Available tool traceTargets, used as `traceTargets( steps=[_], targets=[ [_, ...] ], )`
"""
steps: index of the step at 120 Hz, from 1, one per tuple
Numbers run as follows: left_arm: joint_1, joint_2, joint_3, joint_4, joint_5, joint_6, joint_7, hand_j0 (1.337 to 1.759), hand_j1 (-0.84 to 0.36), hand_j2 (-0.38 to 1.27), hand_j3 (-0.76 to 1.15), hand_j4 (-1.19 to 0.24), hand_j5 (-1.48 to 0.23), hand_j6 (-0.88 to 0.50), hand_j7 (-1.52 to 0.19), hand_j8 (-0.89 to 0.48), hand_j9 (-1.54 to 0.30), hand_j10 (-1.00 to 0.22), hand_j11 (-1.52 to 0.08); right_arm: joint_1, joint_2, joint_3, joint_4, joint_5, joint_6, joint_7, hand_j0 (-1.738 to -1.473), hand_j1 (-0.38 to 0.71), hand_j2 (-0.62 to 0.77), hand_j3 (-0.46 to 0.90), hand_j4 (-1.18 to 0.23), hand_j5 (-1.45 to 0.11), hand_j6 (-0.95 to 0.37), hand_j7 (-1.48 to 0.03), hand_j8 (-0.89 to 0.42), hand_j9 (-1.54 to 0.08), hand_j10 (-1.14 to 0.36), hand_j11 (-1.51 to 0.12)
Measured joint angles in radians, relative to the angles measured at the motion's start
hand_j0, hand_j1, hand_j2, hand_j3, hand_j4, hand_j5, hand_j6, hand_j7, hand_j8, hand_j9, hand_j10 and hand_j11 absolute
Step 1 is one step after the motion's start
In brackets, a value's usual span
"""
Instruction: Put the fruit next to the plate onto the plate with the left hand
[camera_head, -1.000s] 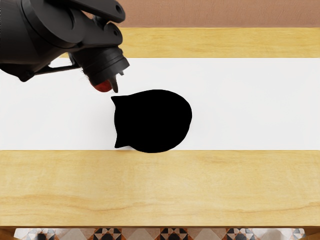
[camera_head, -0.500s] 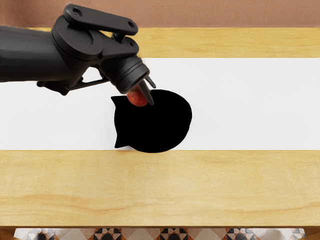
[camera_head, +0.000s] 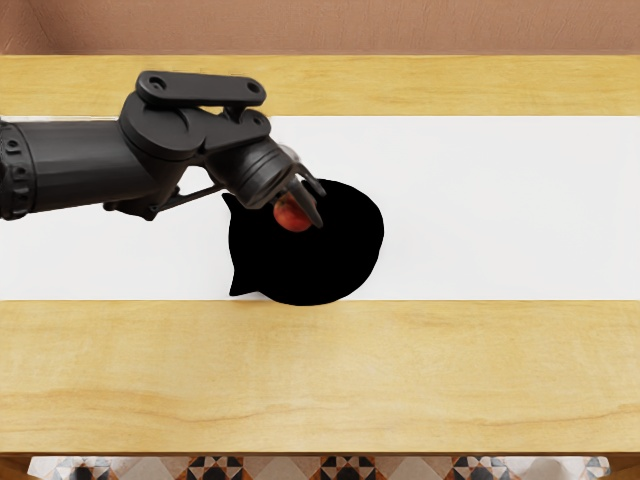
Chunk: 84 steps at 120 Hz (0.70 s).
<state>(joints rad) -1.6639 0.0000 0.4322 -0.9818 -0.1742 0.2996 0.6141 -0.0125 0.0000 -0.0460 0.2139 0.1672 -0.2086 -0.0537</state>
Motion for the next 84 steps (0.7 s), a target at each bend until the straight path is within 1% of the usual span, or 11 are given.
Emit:
traceTargets(
  steps=[15,27,35,48,58,66,84],
  targets=[
    [0.012,0.000,-0.007,-0.001,0.010,-0.010,0.000,1.639,-0.41,0.36,0.00,-0.83,-1.24,-0.46,-1.19,-0.30,-1.13,-0.35,-1.17,0.000,0.000,0.000,0.001,0.000,0.000,0.000,-1.658,-0.31,-0.01,0.00,-0.04,-0.05,-0.04,-0.05,-0.04,-0.05,-0.04,-0.05],
    [0.024,0.000,-0.014,-0.005,0.064,-0.013,0.000,1.639,-0.40,0.35,0.00,-0.83,-1.24,-0.47,-1.19,-0.31,-1.13,-0.36,-1.17,0.000,0.000,0.000,0.001,0.000,0.000,0.000,-1.658,-0.31,-0.01,0.00,-0.04,-0.05,-0.04,-0.05,-0.04,-0.05,-0.04,-0.05],
    [0.024,0.000,-0.023,-0.006,0.091,-0.013,0.000,1.641,-0.39,0.34,0.00,-0.81,-1.20,-0.48,-1.16,-0.33,-1.10,-0.37,-1.14,0.000,0.000,0.000,0.001,0.000,0.000,0.000,-1.658,-0.31,-0.01,0.00,-0.04,-0.05,-0.04,-0.05,-0.04,-0.05,-0.04,-0.05],
    [0.025,0.000,-0.034,-0.007,0.117,-0.010,-0.002,1.645,-0.37,0.32,0.00,-0.74,-1.06,-0.54,-1.03,-0.39,-0.99,-0.41,-1.03,0.000,0.000,0.000,0.001,0.000,0.000,0.000,-1.658,-0.31,-0.01,0.00,-0.04,-0.05,-0.04,-0.05,-0.04,-0.05,-0.04,-0.05],
    [0.031,0.000,-0.042,-0.007,0.130,-0.005,-0.003,1.649,-0.35,0.30,0.00,-0.67,-0.94,-0.54,-0.92,-0.45,-0.89,-0.45,-0.92,0.000,0.000,0.000,0.001,0.000,0.000,0.000,-1.658,-0.31,-0.01,0.00,-0.04,-0.05,-0.04,-0.05,-0.04,-0.05,-0.04,-0.05],
    [0.038,0.000,-0.047,-0.008,0.134,-0.003,-0.003,1.652,-0.31,0.26,0.00,-0.62,-0.85,-0.52,-0.84,-0.45,-0.82,-0.45,-0.84,0.000,0.000,0.000,0.001,0.000,0.000,0.000,-1.658,-0.31,-0.01,0.00,-0.04,-0.05,-0.04,-0.05,-0.04,-0.05,-0.04,-0.05],
    [0.038,0.000,-0.062,-0.008,0.137,0.000,-0.003,1.655,-0.21,0.16,0.00,-0.50,-0.67,-0.45,-0.67,-0.42,-0.66,-0.41,-0.66,0.000,0.000,0.000,0.001,0.000,0.000,0.000,-1.658,-0.31,-0.01,0.00,-0.04,-0.05,-0.04,-0.05,-0.04,-0.05,-0.04,-0.05]
  ],
)
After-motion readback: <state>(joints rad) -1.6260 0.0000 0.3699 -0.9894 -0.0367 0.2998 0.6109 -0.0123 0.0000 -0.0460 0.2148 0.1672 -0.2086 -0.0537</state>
